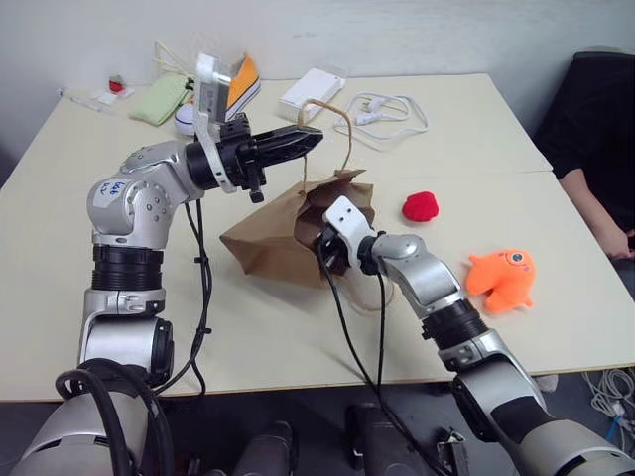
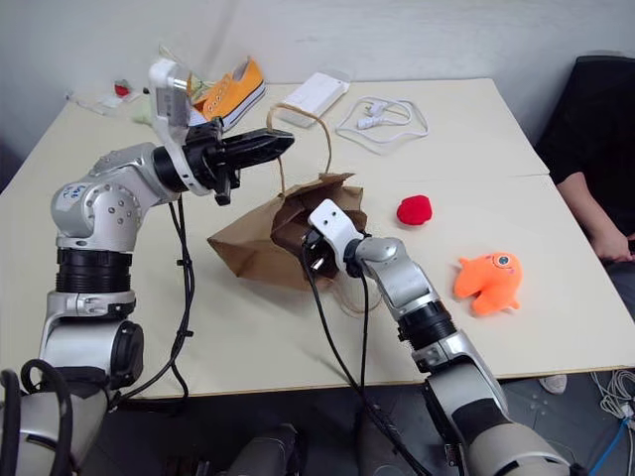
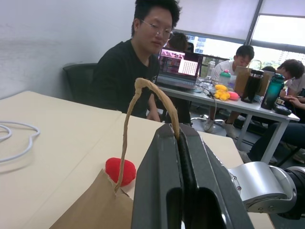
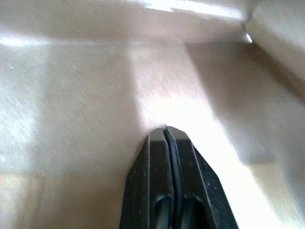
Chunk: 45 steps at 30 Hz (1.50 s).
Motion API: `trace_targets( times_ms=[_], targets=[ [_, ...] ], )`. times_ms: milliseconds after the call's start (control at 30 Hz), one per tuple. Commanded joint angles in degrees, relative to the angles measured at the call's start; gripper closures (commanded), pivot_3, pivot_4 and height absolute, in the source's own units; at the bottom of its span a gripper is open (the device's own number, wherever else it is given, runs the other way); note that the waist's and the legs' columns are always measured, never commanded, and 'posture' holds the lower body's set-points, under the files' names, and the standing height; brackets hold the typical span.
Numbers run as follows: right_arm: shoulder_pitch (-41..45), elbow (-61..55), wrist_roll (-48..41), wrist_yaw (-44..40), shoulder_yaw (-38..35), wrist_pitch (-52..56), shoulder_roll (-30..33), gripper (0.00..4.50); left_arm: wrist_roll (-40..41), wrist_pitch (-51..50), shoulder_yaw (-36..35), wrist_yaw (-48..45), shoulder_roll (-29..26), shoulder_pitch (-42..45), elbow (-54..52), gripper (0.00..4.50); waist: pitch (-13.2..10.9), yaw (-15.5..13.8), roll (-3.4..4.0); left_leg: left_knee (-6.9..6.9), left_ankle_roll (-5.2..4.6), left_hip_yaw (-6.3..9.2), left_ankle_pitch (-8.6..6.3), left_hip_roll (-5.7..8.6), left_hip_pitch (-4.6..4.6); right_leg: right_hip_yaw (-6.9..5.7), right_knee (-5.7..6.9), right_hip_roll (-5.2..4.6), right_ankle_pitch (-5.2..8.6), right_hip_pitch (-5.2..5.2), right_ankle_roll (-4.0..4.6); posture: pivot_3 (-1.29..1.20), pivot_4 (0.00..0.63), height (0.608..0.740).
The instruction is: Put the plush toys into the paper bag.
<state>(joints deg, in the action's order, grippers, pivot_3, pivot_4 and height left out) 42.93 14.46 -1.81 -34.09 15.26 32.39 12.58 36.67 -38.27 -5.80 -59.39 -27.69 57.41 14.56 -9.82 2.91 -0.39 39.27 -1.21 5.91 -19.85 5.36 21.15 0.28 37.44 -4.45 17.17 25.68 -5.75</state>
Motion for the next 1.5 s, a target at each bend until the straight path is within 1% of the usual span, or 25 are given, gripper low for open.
trace_targets(
  times_ms=[33,200,267,333,400,433,500,567,633,733,833,1000,1133,1233,1333,1500],
  targets=[
    [-2.6,-8.7,-2.9,-1.3,-2.6,-1.7,0.5,4.46,0.0,0.6,0.3,-0.6,0.2,-0.2,-2.2,4.5,0.0,0.0,0.0,-0.01,0.0,0.0,0.0,0.0,0.01,0.0,-0.01,0.0,0.0,0.0,0.0,0.0,0.15,0.74],
    [-7.7,-25.3,-11.3,-3.2,-8.7,8.1,2.9,4.46,0.1,-0.1,0.8,-0.4,0.8,-0.3,-2.5,4.5,0.0,-0.1,0.0,-0.03,0.0,-0.01,0.0,-0.01,0.03,0.01,-0.03,0.01,0.0,0.02,0.0,0.0,0.15,0.74],
    [-9.4,-32.3,-16.1,-1.9,-13.9,14.2,3.7,4.46,0.2,-0.6,1.2,-0.7,0.7,-0.5,-3.1,4.5,0.0,-0.6,0.01,-0.03,0.0,-0.02,0.0,0.0,0.04,0.02,-0.04,0.0,0.0,0.02,0.0,0.0,0.15,0.74],
    [-10.9,-38.6,-21.7,0.0,-21.0,21.1,4.2,4.46,0.5,-1.1,1.2,-0.8,0.5,-0.8,-3.8,4.5,0.0,-1.2,0.01,-0.03,-0.01,-0.03,0.0,0.0,0.04,0.03,-0.07,0.0,0.0,0.01,0.0,0.0,0.15,0.74],
    [-11.7,-42.5,-25.9,2.1,-27.3,26.6,4.9,4.11,0.7,-1.4,1.2,-0.8,0.2,-0.9,-4.1,4.5,0.0,-1.4,0.01,-0.04,-0.01,-0.02,0.0,-0.01,0.04,0.02,-0.07,0.0,0.0,0.01,0.0,0.0,0.15,0.74],
    [-11.9,-43.6,-27.1,2.9,-28.9,28.4,5.1,3.94,0.7,-1.6,1.2,-0.8,0.1,-1.0,-4.3,4.5,0.0,-1.5,0.01,-0.05,-0.01,-0.02,0.0,-0.01,0.05,0.03,-0.08,0.0,0.0,0.01,0.0,0.0,0.15,0.74],
    [-12.4,-44.5,-29.1,4.7,-34.3,31.3,6.9,3.28,0.7,-1.8,1.2,-0.8,0.0,-1.4,-4.7,4.5,0.0,-1.5,0.0,-0.05,-0.01,-0.02,-0.01,0.0,0.05,0.04,-0.09,0.0,0.0,-0.01,0.0,0.0,0.15,0.74],
    [-12.2,-42.8,-28.7,7.3,-38.4,31.8,9.1,2.64,0.5,-1.9,1.5,-1.0,-0.3,-2.0,-5.4,4.5,0.0,-1.5,0.01,-0.05,-0.02,-0.04,0.0,0.01,0.05,0.06,-0.1,-0.01,0.0,-0.01,0.0,0.0,0.15,0.74],
    [-11.2,-37.6,-25.7,10.9,-39.5,30.3,10.9,1.94,0.6,-2.2,1.5,-0.8,-0.3,-2.4,-5.9,4.5,0.0,-1.5,0.01,-0.06,-0.02,-0.07,0.0,0.01,0.04,0.07,-0.09,-0.02,0.0,-0.01,0.0,0.0,0.15,0.74],
    [-9.7,-26.2,-19.3,14.6,-35.7,22.9,12.6,0.96,0.7,-2.3,1.5,-0.7,-0.2,-2.8,-6.2,4.5,0.0,-1.5,0.01,-0.06,-0.03,-0.1,0.01,0.02,0.02,0.1,-0.08,-0.02,0.0,-0.01,0.0,0.0,0.15,0.74],
    [-7.0,-15.8,-15.5,15.7,-32.0,16.3,12.0,0.01,0.6,-2.2,1.5,-0.7,-0.2,-2.7,-6.1,4.5,0.0,-1.1,0.03,-0.11,-0.03,-0.19,0.01,-0.01,-0.02,0.15,-0.05,0.0,0.0,0.02,0.0,0.0,0.15,0.74],
    [-1.2,0.7,-12.2,18.4,-29.8,7.6,9.3,0.01,0.3,-1.9,1.6,-0.8,-0.5,-2.6,-6.2,4.5,0.0,-1.0,0.05,-0.13,-0.02,-0.23,0.02,-0.02,0.02,0.16,0.0,0.0,0.01,0.11,0.02,0.0,0.15,0.74],
    [2.8,9.4,-13.9,18.8,-31.1,4.1,6.5,0.01,0.5,-2.2,1.4,-0.5,-0.7,-3.0,-7.0,4.5,0.0,-0.9,0.05,-0.1,-0.02,-0.22,0.03,-0.02,0.02,0.13,-0.01,0.0,0.01,0.1,0.03,0.0,0.15,0.74],
    [4.8,14.7,-13.1,19.2,-30.3,1.2,5.5,0.01,0.6,-2.2,1.3,-0.3,-0.8,-3.4,-7.3,4.5,0.0,-1.0,0.05,-0.1,-0.02,-0.2,0.03,-0.02,0.02,0.11,0.0,0.0,0.01,0.1,0.02,0.0,0.15,0.74],
    [5.8,17.9,-12.5,19.0,-29.2,-1.4,4.5,0.57,0.6,-2.2,1.3,-0.1,-0.8,-3.5,-7.6,4.5,0.0,-0.9,0.05,-0.08,-0.02,-0.2,0.03,-0.01,0.02,0.11,-0.02,-0.01,0.01,0.07,0.02,0.0,0.15,0.74],
    [5.4,15.7,-13.6,18.2,-29.9,-4.7,4.5,2.22,0.4,-2.1,1.4,-0.2,-1.1,-3.8,-7.6,4.5,0.0,-0.7,0.05,-0.08,-0.01,-0.19,0.03,-0.02,0.02,0.1,-0.01,0.0,0.01,0.08,0.03,0.0,0.15,0.74]
  ],
)
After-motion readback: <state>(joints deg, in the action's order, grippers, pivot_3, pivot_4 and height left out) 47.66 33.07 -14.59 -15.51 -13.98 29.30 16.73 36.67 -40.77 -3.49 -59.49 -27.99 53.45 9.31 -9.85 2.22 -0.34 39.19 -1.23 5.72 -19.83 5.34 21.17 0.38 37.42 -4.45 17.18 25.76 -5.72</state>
